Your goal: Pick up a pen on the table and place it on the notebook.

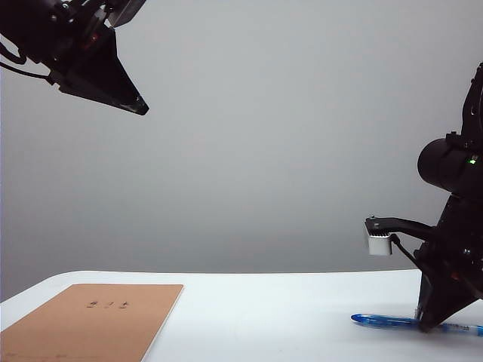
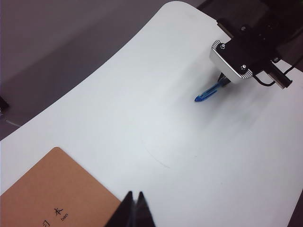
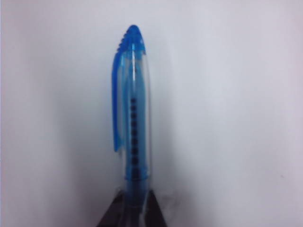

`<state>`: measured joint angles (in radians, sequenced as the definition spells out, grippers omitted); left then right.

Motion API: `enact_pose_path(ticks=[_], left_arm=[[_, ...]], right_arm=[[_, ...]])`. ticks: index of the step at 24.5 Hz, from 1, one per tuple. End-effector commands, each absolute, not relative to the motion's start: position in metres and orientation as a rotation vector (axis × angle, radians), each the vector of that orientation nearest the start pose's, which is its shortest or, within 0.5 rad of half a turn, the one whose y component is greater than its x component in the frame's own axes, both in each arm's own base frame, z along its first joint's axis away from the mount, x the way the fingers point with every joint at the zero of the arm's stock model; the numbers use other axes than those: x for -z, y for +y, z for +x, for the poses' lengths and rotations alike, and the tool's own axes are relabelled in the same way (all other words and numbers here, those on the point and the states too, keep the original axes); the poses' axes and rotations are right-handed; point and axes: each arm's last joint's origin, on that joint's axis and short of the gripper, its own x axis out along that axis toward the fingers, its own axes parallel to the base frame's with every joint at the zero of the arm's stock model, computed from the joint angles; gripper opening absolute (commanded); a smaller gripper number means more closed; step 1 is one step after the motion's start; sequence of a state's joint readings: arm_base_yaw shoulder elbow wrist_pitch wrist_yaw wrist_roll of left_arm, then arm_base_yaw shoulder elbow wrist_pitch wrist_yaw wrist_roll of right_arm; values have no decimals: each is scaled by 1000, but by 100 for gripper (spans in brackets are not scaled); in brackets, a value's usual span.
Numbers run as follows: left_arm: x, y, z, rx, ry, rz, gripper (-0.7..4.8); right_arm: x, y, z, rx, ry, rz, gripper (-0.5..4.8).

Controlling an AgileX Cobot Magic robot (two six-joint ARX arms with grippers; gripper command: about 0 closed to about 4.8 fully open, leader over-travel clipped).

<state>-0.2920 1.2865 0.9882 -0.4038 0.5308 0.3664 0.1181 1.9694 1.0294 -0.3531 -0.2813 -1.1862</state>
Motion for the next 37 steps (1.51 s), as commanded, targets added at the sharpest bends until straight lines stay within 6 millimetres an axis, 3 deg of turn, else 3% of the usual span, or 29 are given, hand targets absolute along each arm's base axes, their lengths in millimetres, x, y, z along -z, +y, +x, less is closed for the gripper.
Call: enact_pose_path(ticks=[1, 6, 12, 14, 16, 19, 23, 26, 31, 37], left_arm=[[-285, -92, 254, 910, 546, 246, -6], [-286, -91, 253, 882, 568, 220, -5], [-298, -89, 249, 856, 667, 193, -5], [-306, -86, 245, 806, 717, 217, -5], [-324, -78, 231, 707, 789, 306, -5], [-338, -71, 217, 614, 790, 356, -6], [-355, -62, 194, 538, 736, 393, -6], [-364, -56, 172, 534, 714, 393, -6], [-378, -41, 135, 422, 658, 448, -6], [-381, -37, 124, 414, 636, 446, -6]], right_arm=[[-93, 49, 341, -995, 970, -868, 5], [-132, 73, 348, -982, 864, -845, 3], [-179, 121, 347, -1035, 796, -821, 3], [-193, 145, 346, -1023, 791, -758, 3], [-214, 199, 332, -1102, 697, -763, 3], [-226, 245, 321, -1190, 541, -776, 3], [-220, 295, 321, -1275, 471, -779, 3], [-207, 326, 335, -1286, 498, -729, 3], [-186, 359, 362, -1318, 583, -608, 3], [-162, 381, 369, -1381, 639, -559, 3]])
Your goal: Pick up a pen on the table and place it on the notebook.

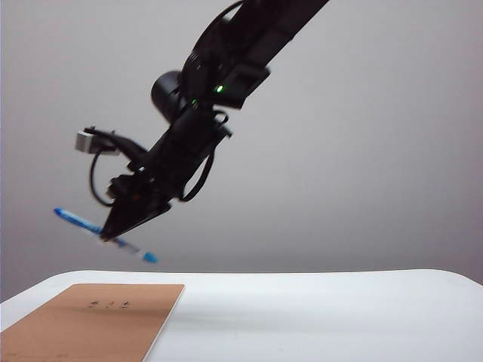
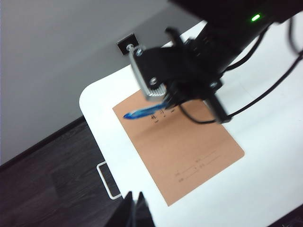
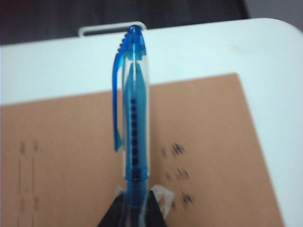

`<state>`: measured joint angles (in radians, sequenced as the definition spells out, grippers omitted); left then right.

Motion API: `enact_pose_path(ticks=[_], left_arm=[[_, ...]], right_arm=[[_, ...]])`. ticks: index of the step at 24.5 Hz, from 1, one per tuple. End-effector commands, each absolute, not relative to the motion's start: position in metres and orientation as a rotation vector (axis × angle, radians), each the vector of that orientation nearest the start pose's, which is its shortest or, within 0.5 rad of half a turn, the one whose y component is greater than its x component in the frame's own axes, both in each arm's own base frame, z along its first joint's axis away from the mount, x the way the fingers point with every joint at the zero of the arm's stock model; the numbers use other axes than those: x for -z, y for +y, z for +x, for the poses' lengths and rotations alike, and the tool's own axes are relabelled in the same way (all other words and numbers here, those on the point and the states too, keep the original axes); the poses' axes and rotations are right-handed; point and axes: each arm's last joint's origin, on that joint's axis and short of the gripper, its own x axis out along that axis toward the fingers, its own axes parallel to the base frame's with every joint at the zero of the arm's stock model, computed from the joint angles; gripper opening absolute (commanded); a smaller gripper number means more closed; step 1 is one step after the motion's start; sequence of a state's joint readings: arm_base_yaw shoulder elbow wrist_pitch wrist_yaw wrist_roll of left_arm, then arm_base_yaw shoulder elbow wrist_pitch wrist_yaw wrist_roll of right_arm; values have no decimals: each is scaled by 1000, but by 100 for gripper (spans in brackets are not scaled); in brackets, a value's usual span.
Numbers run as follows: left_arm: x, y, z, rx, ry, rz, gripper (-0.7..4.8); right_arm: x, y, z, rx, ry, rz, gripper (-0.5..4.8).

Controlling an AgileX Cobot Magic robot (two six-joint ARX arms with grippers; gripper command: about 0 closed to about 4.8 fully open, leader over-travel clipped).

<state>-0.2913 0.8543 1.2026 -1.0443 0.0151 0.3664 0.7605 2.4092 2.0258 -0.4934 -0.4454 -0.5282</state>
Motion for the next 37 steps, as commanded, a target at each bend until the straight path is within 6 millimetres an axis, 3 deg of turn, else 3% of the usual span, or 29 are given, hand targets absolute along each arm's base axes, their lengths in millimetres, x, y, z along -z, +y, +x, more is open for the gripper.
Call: enact_pose_path(ticks=[1, 7, 12, 20, 21, 22, 24, 29, 32, 33, 34, 37], left_arm=[[-381, -37, 123, 415, 644, 447, -6], [-378, -37, 122, 420, 676, 450, -6], [-378, -37, 121, 428, 675, 443, -6], [-378, -37, 121, 430, 675, 442, -6], [-378, -37, 121, 430, 675, 442, -6], [-378, -37, 121, 430, 675, 442, -6], [-378, -37, 122, 429, 674, 442, -6], [-379, -37, 122, 427, 658, 440, -6], [-384, -37, 123, 420, 606, 438, -6], [-385, -37, 122, 419, 590, 439, -6], [-386, -36, 120, 418, 583, 438, -6], [-388, -33, 110, 400, 503, 426, -6]], right_arm=[[-155, 383, 368, -1387, 658, -563, 3], [-110, 390, 362, -1382, 776, -602, 3], [-102, 393, 361, -1377, 772, -630, 25], [-105, 394, 361, -1379, 760, -626, 203], [-109, 394, 361, -1374, 753, -622, 291], [-113, 393, 361, -1374, 746, -619, 332], [-131, 393, 360, -1371, 718, -610, 338], [-216, 376, 353, -1269, 612, -644, 336], [-267, 348, 339, -1202, 653, -683, 150], [-297, 326, 328, -1191, 688, -696, -8], [-314, 312, 323, -1180, 700, -688, -3], [-390, 247, 306, -1087, 641, -531, -5]])
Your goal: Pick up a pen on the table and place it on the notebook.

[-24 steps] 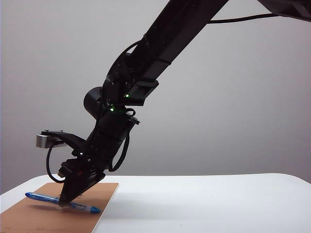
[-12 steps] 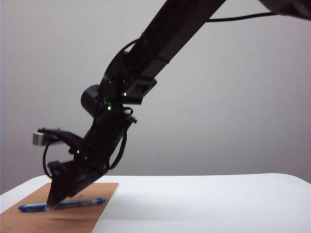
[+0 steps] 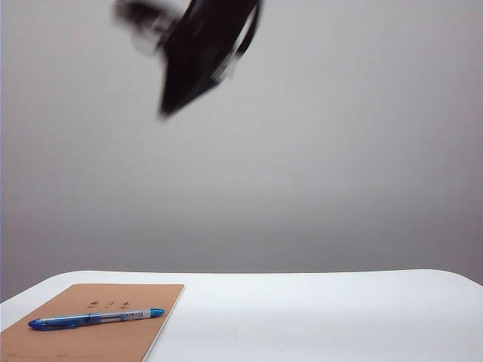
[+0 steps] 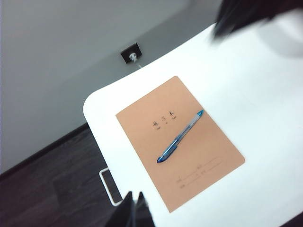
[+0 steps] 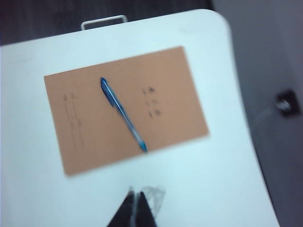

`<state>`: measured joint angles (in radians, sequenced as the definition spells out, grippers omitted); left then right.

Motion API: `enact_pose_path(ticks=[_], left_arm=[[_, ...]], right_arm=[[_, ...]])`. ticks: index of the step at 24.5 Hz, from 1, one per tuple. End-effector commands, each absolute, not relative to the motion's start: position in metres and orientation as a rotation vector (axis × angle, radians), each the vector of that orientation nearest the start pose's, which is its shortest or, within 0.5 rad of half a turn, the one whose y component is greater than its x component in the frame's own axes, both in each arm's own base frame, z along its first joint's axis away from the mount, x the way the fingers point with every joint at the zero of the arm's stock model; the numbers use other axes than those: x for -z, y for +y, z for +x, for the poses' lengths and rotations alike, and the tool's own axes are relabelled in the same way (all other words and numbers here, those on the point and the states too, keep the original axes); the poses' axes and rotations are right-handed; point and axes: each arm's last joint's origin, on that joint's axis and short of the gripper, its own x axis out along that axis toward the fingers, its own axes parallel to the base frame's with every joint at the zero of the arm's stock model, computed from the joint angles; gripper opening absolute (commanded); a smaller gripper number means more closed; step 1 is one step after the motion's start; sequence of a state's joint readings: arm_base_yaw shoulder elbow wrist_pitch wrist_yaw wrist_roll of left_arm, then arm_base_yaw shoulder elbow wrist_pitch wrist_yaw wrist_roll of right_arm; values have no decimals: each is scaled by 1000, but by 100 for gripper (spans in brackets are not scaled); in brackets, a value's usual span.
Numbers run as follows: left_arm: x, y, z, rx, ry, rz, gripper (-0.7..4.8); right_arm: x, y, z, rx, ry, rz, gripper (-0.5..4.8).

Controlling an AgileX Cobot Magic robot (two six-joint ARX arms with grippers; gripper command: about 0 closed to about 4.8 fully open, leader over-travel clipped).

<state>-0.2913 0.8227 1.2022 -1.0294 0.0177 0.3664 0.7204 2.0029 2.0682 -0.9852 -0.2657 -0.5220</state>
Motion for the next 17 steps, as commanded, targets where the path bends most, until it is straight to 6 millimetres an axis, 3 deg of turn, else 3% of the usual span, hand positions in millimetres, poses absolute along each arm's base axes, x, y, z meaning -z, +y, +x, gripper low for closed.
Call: enact_pose_path(ticks=[1, 2, 3, 4, 7, 9, 10, 11, 13, 14, 15, 17], left_arm=[[-388, -31, 107, 386, 463, 415, -6], [-388, -28, 101, 361, 413, 397, -6], [-387, -25, 96, 337, 380, 377, -6], [-385, -20, 88, 292, 331, 344, -6], [-373, -11, 77, 191, 241, 287, -6], [-359, -6, 67, 121, 174, 251, -6], [-356, -5, 65, 108, 165, 236, -6], [-348, -3, 60, 83, 151, 205, -6], [-342, -3, 57, 69, 138, 180, -6], [-335, -3, 55, 65, 114, 141, -6], [-332, -3, 55, 66, 99, 120, -6], [-323, -3, 55, 61, 54, 95, -6]], right_arm=[[-414, 226, 300, -1036, 591, -463, -5], [-445, 198, 288, -965, 504, -397, -5], [-460, 184, 280, -935, 453, -375, -5], [-489, 155, 262, -862, 345, -346, -5], [-527, 110, 217, -643, 223, -351, -5], [-542, 80, 173, -553, 143, -342, -5], [-544, 74, 162, -539, 112, -337, -5], [-543, 61, 139, -499, 35, -325, -5], [-535, 51, 119, -445, -28, -307, -5], [-521, 44, 104, -409, -66, -263, -5], [-512, 41, 98, -404, -81, -246, -5], [-477, 35, 86, -354, -137, -201, -5]])
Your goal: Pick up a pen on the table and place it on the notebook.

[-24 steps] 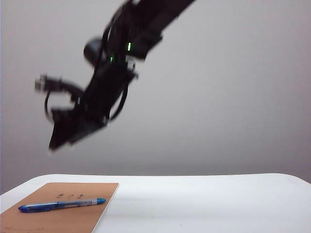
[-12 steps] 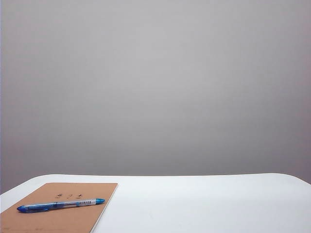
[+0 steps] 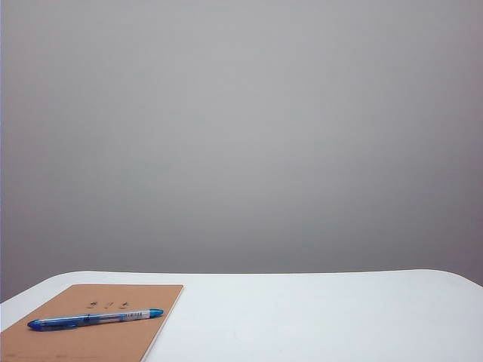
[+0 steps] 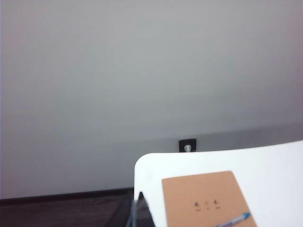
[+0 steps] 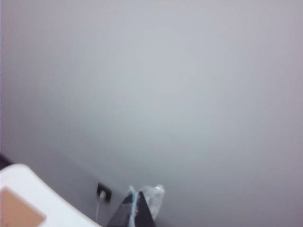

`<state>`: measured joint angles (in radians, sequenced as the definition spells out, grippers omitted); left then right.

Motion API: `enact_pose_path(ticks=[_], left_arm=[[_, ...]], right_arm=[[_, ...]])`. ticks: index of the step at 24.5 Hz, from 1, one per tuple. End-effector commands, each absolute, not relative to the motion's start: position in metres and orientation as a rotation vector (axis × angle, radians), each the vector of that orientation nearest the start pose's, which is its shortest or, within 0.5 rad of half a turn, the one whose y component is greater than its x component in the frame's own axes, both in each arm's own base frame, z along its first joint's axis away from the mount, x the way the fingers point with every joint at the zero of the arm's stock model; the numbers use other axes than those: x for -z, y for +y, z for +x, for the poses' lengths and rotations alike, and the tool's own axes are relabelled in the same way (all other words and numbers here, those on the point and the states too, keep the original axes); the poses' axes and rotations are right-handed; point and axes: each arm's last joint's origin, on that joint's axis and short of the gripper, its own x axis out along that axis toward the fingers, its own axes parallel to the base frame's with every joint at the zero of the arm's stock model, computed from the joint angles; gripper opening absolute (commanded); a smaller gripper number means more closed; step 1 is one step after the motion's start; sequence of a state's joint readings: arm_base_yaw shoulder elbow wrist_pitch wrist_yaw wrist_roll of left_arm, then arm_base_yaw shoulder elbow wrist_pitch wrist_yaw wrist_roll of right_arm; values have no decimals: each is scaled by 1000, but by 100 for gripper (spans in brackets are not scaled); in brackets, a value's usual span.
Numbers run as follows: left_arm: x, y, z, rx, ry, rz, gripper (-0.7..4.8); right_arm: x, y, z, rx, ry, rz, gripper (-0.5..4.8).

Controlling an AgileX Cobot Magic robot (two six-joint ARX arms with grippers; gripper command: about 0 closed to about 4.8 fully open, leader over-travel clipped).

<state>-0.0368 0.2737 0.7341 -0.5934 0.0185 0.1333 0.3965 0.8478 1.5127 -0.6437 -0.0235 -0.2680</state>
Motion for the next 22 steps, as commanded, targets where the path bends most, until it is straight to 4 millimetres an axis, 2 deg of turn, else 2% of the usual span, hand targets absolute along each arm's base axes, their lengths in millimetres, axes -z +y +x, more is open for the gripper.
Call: enact_pose_path(ticks=[1, 2, 5, 10, 13, 17, 18, 22], left_arm=[[-318, -3, 56, 58, 32, 93, -6], [-315, -3, 57, 58, 18, 83, -6], [-296, -3, 59, 59, 6, -5, -6], [-271, -4, 62, 106, 24, -16, -6], [-259, -7, 66, 200, -8, -26, -6], [-242, -6, 68, 153, -19, -41, -6], [-236, -4, 69, 102, -19, -60, -6], [-218, -5, 77, 100, 7, -60, -6]], right_arm=[[-454, 32, 81, -330, -159, -171, -5], [-438, 31, 79, -320, -160, -141, -5], [-368, 25, 72, -227, -124, -95, -5], [-300, 19, 61, -184, -193, -6, -5], [-267, 17, 57, -178, -275, 98, -5], [-236, 25, 74, -202, -212, 120, -5], [-225, 25, 78, -165, -192, 143, -5], [-198, 27, 86, -109, -147, 133, -5]])
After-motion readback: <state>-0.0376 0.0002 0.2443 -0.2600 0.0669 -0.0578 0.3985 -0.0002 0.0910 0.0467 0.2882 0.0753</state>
